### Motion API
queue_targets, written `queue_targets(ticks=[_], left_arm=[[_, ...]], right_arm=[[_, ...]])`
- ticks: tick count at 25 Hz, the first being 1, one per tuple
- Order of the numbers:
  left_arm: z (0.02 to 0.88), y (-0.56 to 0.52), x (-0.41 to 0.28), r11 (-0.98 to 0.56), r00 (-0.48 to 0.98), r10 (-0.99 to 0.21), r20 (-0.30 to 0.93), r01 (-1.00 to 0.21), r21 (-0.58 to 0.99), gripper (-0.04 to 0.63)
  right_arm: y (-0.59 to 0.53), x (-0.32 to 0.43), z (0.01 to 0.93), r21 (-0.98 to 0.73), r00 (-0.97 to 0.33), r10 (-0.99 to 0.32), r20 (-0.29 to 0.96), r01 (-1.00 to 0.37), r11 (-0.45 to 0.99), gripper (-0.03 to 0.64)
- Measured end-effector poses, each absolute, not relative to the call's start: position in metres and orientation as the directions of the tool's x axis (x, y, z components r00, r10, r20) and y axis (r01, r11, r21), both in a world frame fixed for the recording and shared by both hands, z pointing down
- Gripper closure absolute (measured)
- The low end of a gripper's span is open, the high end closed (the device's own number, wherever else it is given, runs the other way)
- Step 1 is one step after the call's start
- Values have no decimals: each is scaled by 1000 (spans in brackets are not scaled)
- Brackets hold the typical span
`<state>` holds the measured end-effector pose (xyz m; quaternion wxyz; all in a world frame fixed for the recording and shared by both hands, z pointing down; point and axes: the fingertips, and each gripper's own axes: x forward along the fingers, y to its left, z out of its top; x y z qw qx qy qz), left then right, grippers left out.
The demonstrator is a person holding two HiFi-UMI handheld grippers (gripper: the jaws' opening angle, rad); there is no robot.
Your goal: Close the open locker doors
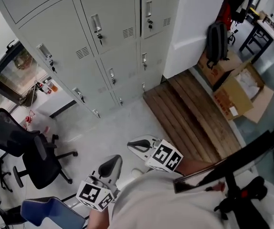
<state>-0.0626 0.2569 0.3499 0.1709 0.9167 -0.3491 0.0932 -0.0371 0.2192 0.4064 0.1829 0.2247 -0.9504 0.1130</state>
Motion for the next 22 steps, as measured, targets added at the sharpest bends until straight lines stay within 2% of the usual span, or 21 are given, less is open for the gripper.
queue_targets(ticks=[7,22], left_arm=[[355,284,-80,-684,732,-620,282,-681,263,584],[359,291,-92,-689,737,-620,269,-676,263,584]], right_arm=[[252,-57,406,-119,-837,-345,425,-430,895,598],[258,-62,403,-94,-821,-372,433,-452,887,600]])
